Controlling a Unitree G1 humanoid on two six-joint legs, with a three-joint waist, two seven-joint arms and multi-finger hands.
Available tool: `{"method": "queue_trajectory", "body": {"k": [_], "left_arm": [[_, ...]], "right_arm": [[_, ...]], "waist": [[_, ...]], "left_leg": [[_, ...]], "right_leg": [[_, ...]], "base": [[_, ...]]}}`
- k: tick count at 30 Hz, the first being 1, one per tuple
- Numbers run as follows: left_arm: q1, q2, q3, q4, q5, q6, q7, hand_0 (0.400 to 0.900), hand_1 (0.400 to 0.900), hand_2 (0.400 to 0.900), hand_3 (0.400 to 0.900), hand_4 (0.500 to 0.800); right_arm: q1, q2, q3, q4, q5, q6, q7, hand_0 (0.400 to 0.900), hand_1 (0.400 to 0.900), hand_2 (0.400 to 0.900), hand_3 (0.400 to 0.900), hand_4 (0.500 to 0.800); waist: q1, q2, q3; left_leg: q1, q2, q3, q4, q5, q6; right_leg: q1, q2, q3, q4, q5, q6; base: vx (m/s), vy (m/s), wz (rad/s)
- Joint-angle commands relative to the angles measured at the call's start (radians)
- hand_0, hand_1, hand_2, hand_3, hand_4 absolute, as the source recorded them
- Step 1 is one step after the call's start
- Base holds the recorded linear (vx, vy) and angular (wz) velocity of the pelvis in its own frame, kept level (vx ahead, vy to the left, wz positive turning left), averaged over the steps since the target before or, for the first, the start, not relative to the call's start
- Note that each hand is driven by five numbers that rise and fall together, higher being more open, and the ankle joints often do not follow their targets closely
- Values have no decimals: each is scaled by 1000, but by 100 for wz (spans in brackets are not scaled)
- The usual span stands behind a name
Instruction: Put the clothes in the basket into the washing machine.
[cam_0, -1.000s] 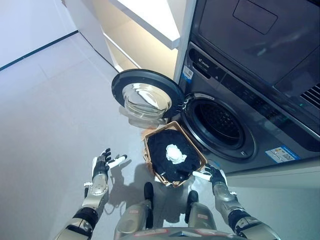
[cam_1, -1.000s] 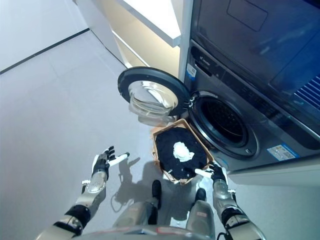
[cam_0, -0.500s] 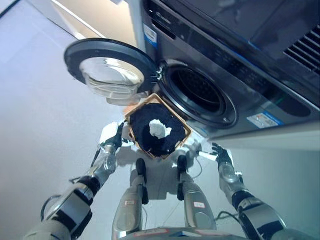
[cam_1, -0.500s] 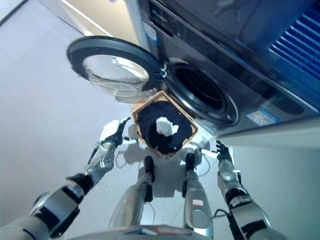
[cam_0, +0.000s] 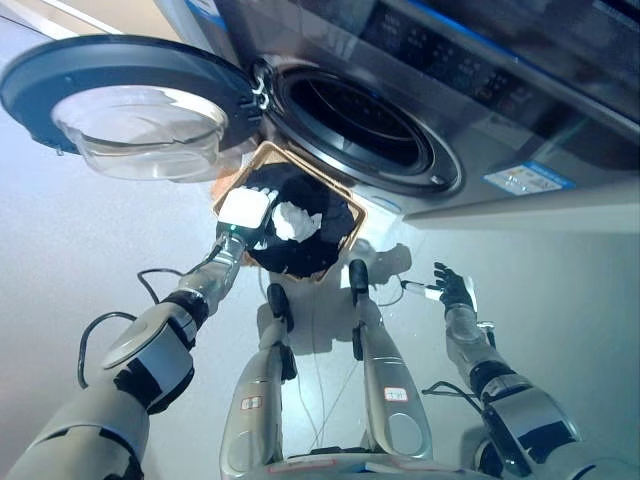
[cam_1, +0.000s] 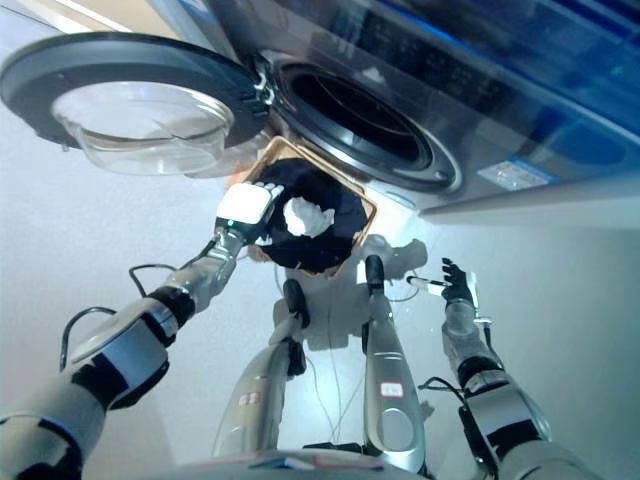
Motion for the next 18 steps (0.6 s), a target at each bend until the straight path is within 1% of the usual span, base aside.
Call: {"method": "queue_trajectory", "body": {"k": [1, 3, 4, 8, 11, 15, 18], "left_arm": [[-62, 18, 24, 27, 47, 26, 39, 900, 900, 900, 900, 800], [-76, 11, 19, 33, 48, 30, 40, 900, 900, 900, 900, 800], [-100, 3, 17, 41, 44, 33, 42, 900, 900, 900, 900, 800], [-135, -7, 18, 32, 27, 36, 51, 900, 900, 900, 900, 800], [-160, -18, 4, 34, 33, 42, 61, 900, 900, 900, 900, 800], [-185, -18, -7, 46, 47, 56, 71, 900, 900, 900, 900, 800], [-202, -7, -15, 60, 52, 64, 69, 900, 900, 900, 900, 800]], "right_arm": [[36, -83, 6, -21, 10, -35, -45, 900, 900, 900, 900, 800], [34, -85, 6, -23, 11, -37, -50, 900, 900, 900, 900, 800], [38, -85, 7, -30, 21, -44, -52, 900, 900, 900, 900, 800], [63, -82, -2, -32, 33, -51, -61, 900, 900, 900, 900, 800], [86, -77, -11, -22, 41, -55, -68, 900, 900, 900, 900, 800], [95, -72, -12, -35, 64, -71, -71, 900, 900, 900, 900, 800], [93, -72, -8, -72, 74, -88, -74, 900, 900, 900, 900, 800]], "waist": [[-24, 26, 4], [-30, 27, 3], [-41, 27, 14], [-51, 31, 20], [-58, 35, 24], [-68, 34, 26], [-76, 29, 27]], "left_leg": [[-132, 23, -53, 148, -77, -2], [-158, 21, -54, 156, -77, 0], [-200, 22, -57, 184, -85, 2], [-276, 16, -57, 224, -100, 7], [-330, 16, -57, 265, -115, 12], [-378, 19, -53, 303, -133, 19], [-425, 25, -43, 359, -160, 27]], "right_leg": [[-48, -26, 25, 98, -25, 54], [-70, -28, 27, 99, -19, 55], [-102, -27, 35, 108, -17, 55], [-167, -28, 41, 127, -18, 54], [-218, -29, 49, 155, -22, 52], [-266, -24, 66, 176, -25, 51], [-309, -15, 74, 203, -31, 50]], "base": [[-19, 36, -4], [-9, 19, 0], [-17, 36, 1], [2, 45, -2], [25, 42, -4], [21, 37, -8], [17, 42, -17]]}}
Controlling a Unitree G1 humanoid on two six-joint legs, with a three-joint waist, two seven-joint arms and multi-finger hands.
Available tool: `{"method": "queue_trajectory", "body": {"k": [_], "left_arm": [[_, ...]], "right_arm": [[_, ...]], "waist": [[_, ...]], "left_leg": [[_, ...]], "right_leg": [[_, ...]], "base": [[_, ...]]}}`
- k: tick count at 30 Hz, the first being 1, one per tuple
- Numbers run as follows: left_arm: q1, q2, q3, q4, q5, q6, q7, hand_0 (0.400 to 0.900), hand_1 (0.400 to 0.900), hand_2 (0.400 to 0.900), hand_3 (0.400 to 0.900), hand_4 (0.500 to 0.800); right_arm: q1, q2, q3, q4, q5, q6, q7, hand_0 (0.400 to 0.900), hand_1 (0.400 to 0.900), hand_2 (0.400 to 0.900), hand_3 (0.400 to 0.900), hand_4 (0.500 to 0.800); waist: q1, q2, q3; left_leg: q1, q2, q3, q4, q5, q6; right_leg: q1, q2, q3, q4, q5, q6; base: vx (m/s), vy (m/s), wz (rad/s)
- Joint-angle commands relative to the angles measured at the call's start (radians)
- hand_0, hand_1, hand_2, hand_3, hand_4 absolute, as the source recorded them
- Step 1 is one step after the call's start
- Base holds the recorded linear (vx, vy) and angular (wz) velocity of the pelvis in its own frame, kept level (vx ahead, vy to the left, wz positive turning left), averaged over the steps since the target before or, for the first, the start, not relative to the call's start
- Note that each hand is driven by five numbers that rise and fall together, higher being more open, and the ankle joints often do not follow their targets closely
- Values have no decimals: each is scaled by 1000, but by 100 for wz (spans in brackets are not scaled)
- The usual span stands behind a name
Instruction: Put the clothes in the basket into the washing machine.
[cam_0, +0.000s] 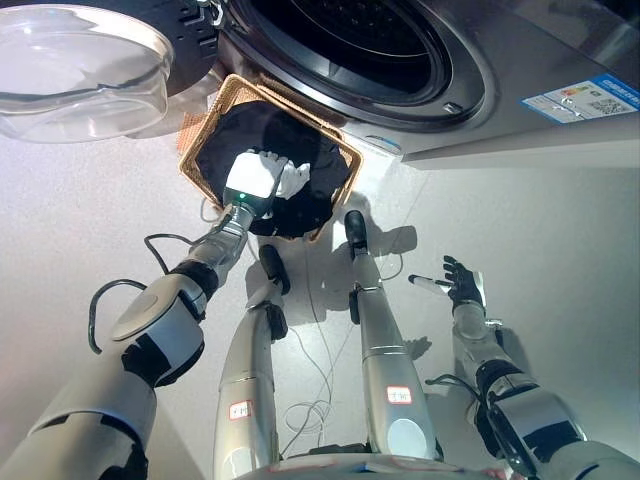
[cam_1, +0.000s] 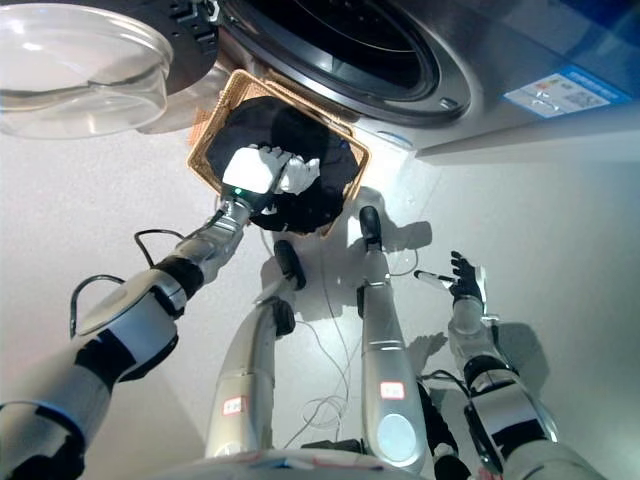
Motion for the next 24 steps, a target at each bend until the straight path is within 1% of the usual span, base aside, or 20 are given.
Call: {"method": "queue_trajectory", "body": {"k": [1, 2, 3, 5, 10, 14, 15, 16, 18, 24], "left_arm": [[-66, 21, 33, 21, 46, 28, 61, 900, 900, 900, 900, 800], [-71, 24, 29, 21, 48, 30, 62, 900, 900, 900, 900, 800], [-76, 26, 27, 25, 51, 33, 62, 900, 900, 900, 900, 800], [-83, 37, 23, 30, 57, 34, 63, 900, 900, 900, 900, 800], [-105, 59, 22, 30, 58, 41, 69, 900, 900, 900, 900, 800], [-126, 74, 10, 36, 75, 55, 77, 900, 900, 900, 900, 800], [-131, 80, 8, 38, 78, 57, 76, 900, 900, 900, 900, 800], [-140, 98, 2, 37, 86, 63, 75, 900, 900, 900, 900, 800], [-145, 103, 0, 38, 87, 64, 75, 900, 900, 900, 900, 800], [-171, 137, -7, 32, 89, 73, 84, 900, 900, 900, 900, 800]], "right_arm": [[86, -65, -3, -79, 62, -43, -58, 900, 900, 900, 900, 800], [88, -66, -3, -97, 66, -48, -59, 900, 900, 900, 900, 800], [92, -66, -2, -117, 71, -56, -59, 900, 900, 900, 900, 800], [97, -69, 3, -155, 78, -71, -58, 900, 900, 900, 900, 800], [118, -71, 9, -236, 82, -95, -65, 900, 900, 900, 900, 800], [140, -78, 12, -304, 88, -115, -66, 900, 900, 900, 900, 800], [143, -79, 14, -319, 85, -117, -66, 900, 900, 900, 900, 800], [150, -84, 14, -341, 91, -125, -66, 900, 900, 900, 900, 800], [155, -84, 13, -355, 94, -131, -68, 900, 900, 900, 900, 800], [185, -81, 8, -421, 123, -152, -56, 900, 900, 900, 900, 800]], "waist": [[-34, 25, 12], [-37, 25, 14], [-36, 28, 16], [-43, 26, 16], [-55, 22, 12], [-62, 16, 9], [-64, 13, 8], [-66, 9, 12], [-67, 7, 12], [-73, 0, 18]], "left_leg": [[-58, 8, -66, 29, -37, -14], [-72, 9, -65, 46, -45, -11], [-72, 15, -74, 70, -79, -17], [-100, 20, -68, 106, -95, -15], [-165, 28, -65, 163, -117, -11], [-221, 34, -63, 227, -140, -8], [-234, 37, -64, 243, -146, -7], [-252, 44, -60, 267, -157, -4], [-271, 47, -59, 291, -164, -3], [-344, 57, -59, 380, -197, 2]], "right_leg": [[-21, -8, 10, 92, -37, 37], [-35, -5, 12, 103, -39, 36], [-37, 3, 17, 126, -66, 39], [-66, 12, 24, 146, -72, 37], [-131, 26, 37, 186, -83, 33], [-188, 41, 44, 235, -98, 27], [-200, 46, 46, 247, -101, 26], [-220, 52, 49, 271, -107, 26], [-237, 58, 51, 290, -114, 25], [-309, 73, 48, 375, -148, 16]], "base": [[2, 28, -13], [79, 25, -12], [78, 38, -16], [35, 36, -16], [-8, 20, -10], [-12, 10, -12], [-18, 20, -23], [-12, 9, -18], [-14, -8, -11], [-9, -21, -6]]}}
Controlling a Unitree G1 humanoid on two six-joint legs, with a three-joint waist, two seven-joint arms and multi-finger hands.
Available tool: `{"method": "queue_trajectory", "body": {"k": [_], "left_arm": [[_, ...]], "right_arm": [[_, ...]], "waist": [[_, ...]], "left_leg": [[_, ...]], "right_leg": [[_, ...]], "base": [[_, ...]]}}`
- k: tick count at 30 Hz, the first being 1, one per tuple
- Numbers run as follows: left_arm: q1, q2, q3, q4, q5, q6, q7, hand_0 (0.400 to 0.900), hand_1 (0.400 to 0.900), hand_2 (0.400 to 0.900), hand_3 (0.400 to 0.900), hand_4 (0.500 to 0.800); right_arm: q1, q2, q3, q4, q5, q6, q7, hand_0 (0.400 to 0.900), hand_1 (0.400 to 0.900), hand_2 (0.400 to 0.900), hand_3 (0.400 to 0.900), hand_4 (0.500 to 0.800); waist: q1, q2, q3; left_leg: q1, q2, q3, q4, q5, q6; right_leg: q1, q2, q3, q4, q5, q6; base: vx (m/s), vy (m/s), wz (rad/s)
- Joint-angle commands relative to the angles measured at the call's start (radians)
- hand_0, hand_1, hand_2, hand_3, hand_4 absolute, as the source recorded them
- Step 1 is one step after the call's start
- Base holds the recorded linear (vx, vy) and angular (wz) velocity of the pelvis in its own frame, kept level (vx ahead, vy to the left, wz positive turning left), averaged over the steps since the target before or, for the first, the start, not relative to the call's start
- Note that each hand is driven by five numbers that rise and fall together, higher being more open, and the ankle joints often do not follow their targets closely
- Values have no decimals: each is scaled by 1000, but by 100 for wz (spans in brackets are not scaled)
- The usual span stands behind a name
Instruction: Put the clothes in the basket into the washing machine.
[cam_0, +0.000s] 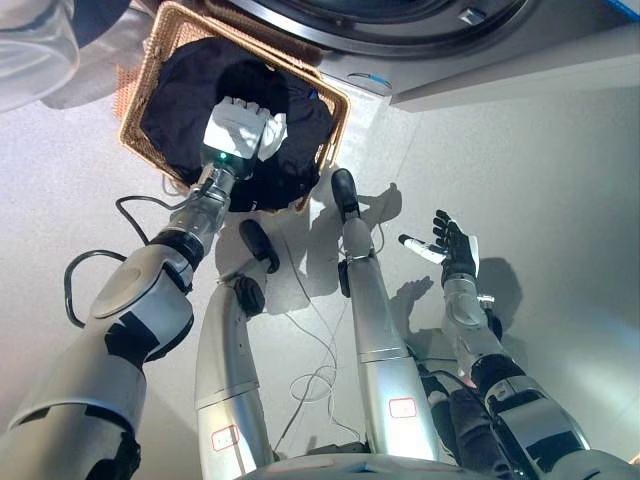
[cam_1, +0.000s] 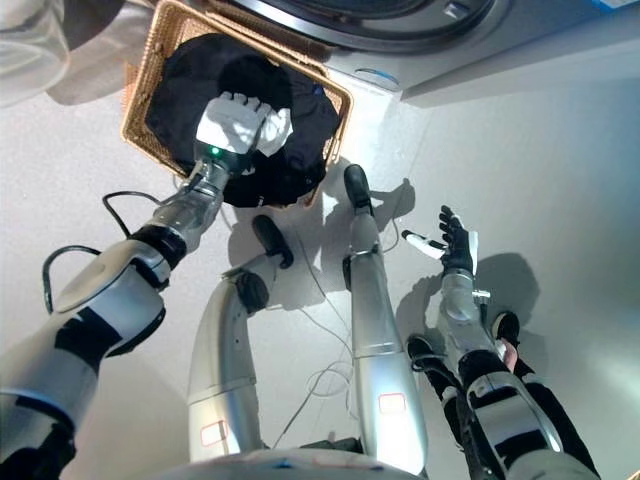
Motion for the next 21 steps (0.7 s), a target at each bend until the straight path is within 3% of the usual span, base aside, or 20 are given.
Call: {"method": "queue_trajectory", "body": {"k": [1, 8, 9, 10, 11, 12, 21], "left_arm": [[-30, 63, 2, 3, 48, 23, 53, 900, 900, 900, 900, 800], [-39, 88, 4, -2, 36, 21, 47, 900, 900, 900, 900, 800], [-39, 87, 3, -2, 36, 21, 47, 867, 867, 867, 867, 780], [-38, 83, 7, 1, 34, 21, 37, 747, 747, 747, 747, 708], [-38, 81, 6, 3, 36, 21, 31, 518, 518, 518, 518, 571], [-38, 81, 8, 4, 36, 20, 28, 400, 400, 400, 400, 500], [-42, 67, 18, 7, 17, 5, 19, 400, 400, 400, 400, 500]], "right_arm": [[126, -76, 6, -98, 56, -53, -31, 900, 900, 900, 900, 800], [140, -79, 4, -154, 69, -70, -29, 900, 900, 900, 900, 800], [140, -79, 4, -154, 69, -69, -29, 900, 900, 900, 900, 800], [141, -80, 3, -162, 68, -71, -29, 900, 900, 900, 900, 800], [141, -81, 1, -166, 68, -71, -29, 900, 900, 900, 900, 800], [143, -81, 0, -169, 67, -71, -29, 900, 900, 900, 900, 800], [149, -73, -7, -159, 68, -75, -31, 900, 900, 900, 900, 800]], "waist": [[-20, 0, 20], [-19, -5, 35], [-19, -5, 35], [-20, -6, 35], [-21, -6, 34], [-21, -7, 33], [-25, -9, 12]], "left_leg": [[30, -14, -106, 0, -29, -66], [-48, 3, -107, 102, -68, -56], [-50, 4, -107, 104, -69, -56], [-59, 6, -108, 111, -71, -54], [-64, 6, -109, 116, -73, -53], [-66, 7, -108, 116, -74, -52], [-82, 13, -110, 130, -74, -53]], "right_leg": [[29, 25, -43, 152, -110, -40], [-51, 48, -53, 256, -144, -48], [-52, 49, -53, 257, -145, -48], [-64, 50, -58, 268, -149, -49], [-69, 52, -58, 273, -150, -51], [-74, 53, -59, 273, -151, -51], [-88, 61, -71, 282, -156, -59]], "base": [[-6, -17, -10], [-9, -19, -9], [1, -22, -4], [8, -31, 0], [9, -32, -2], [5, -10, -6], [-3, -18, -1]]}}
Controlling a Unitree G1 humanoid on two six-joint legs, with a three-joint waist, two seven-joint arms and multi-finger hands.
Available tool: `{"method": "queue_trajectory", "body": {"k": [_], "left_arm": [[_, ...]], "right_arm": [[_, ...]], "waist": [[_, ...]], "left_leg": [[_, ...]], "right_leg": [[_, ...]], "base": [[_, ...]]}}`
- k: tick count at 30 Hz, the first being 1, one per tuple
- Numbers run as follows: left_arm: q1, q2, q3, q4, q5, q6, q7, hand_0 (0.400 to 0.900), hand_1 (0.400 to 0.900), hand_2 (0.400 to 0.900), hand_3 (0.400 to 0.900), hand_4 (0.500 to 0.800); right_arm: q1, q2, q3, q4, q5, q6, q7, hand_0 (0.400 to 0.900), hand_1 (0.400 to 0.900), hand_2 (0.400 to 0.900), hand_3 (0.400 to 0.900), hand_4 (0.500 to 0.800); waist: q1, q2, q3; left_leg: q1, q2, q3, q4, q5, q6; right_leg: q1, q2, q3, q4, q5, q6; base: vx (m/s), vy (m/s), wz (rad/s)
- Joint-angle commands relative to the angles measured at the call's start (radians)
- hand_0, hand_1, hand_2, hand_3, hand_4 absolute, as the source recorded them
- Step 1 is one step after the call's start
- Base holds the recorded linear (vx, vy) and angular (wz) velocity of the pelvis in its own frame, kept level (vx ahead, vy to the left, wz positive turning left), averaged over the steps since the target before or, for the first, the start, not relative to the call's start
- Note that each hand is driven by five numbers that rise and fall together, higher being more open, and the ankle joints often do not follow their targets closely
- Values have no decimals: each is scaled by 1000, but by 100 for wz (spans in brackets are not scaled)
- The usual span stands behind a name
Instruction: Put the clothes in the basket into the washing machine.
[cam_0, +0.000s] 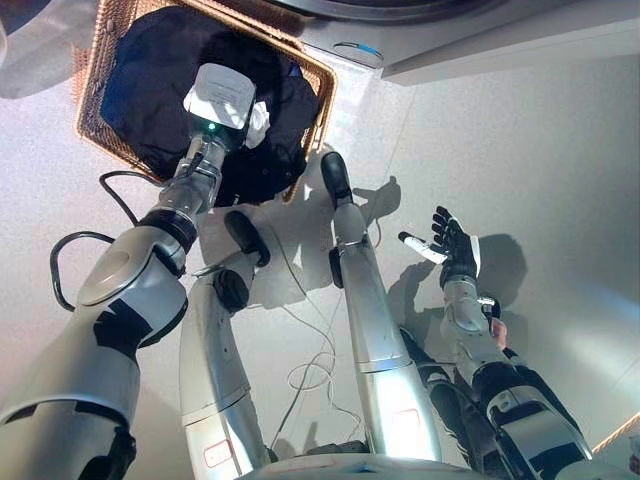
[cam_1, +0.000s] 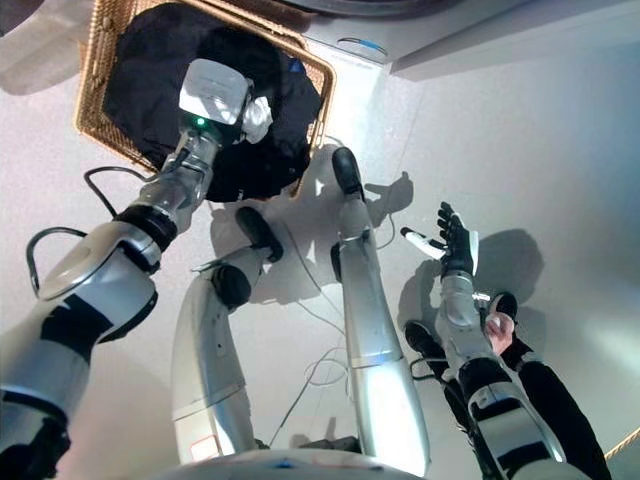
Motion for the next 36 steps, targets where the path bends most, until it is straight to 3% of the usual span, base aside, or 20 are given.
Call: {"method": "queue_trajectory", "body": {"k": [1, 10, 14, 18, 20, 23, 29, 33, 36], "left_arm": [[45, 34, 22, 7, 10, -12, 7, 400, 400, 400, 400, 500], [93, -44, 136, -18, -159, -66, 19, 400, 400, 400, 400, 500], [158, -107, 177, -23, -231, -104, -25, 400, 400, 400, 400, 500], [202, -132, 207, -28, -307, -147, -61, 400, 400, 400, 400, 500], [224, -153, 234, -35, -397, -187, -105, 400, 400, 400, 400, 500], [274, -182, 314, -87, -609, -251, -182, 400, 400, 400, 400, 500], [306, -256, 435, -168, -1053, -311, -327, 400, 400, 400, 400, 500], [267, -312, 512, -141, -1321, -314, -396, 400, 400, 400, 400, 500], [209, -317, 549, -100, -1363, -298, -402, 400, 400, 400, 400, 500]], "right_arm": [[103, -71, -7, -75, 33, -41, -36, 900, 900, 900, 900, 800], [101, -47, -16, -8, 23, -22, -49, 900, 900, 900, 900, 800], [95, -29, -24, 76, 21, 5, -38, 900, 900, 900, 900, 800], [90, -18, -37, 175, 32, 33, -21, 900, 900, 900, 900, 800], [80, -11, -44, 237, 30, 57, -10, 900, 900, 900, 900, 800], [69, -10, -73, 331, 41, 91, 10, 900, 900, 900, 900, 800], [75, -4, -102, 419, 70, 136, 64, 900, 900, 900, 900, 800], [77, 1, -100, 441, 93, 154, 91, 900, 900, 900, 900, 800], [93, 6, -91, 429, 104, 161, 104, 900, 900, 900, 900, 800]], "waist": [[-12, -6, -1], [-9, 6, -29], [-3, 8, -34], [2, 10, -40], [6, 14, -40], [16, 22, -50], [26, 49, -72], [15, 65, -100], [-6, 73, -119]], "left_leg": [[54, -40, -108, -9, -18, -52], [246, -59, -114, -217, 60, -78], [437, -76, -118, -394, 126, -106], [574, -95, -128, -518, 171, -121], [645, -104, -131, -577, 195, -126], [736, -117, -133, -670, 255, -130], [895, -126, -139, -827, 314, -147], [963, -118, -130, -899, 341, -155], [999, -108, -113, -944, 356, -162]], "right_leg": [[71, 12, -80, 124, -98, -69], [245, -25, -95, -34, -53, -70], [433, -46, -106, -175, -19, -65], [568, -61, -117, -268, 3, -59], [641, -68, -123, -314, 16, -57], [727, -80, -130, -378, 48, -58], [866, -86, -143, -473, 70, -54], [909, -79, -143, -497, 74, -55], [919, -68, -133, -503, 69, -55]], "base": [[7, -28, 6], [28, -49, 18], [81, -74, 23], [91, -66, 14], [34, -57, 16], [35, -59, 16], [74, -52, 7], [70, -42, -7], [66, -39, -16]]}}
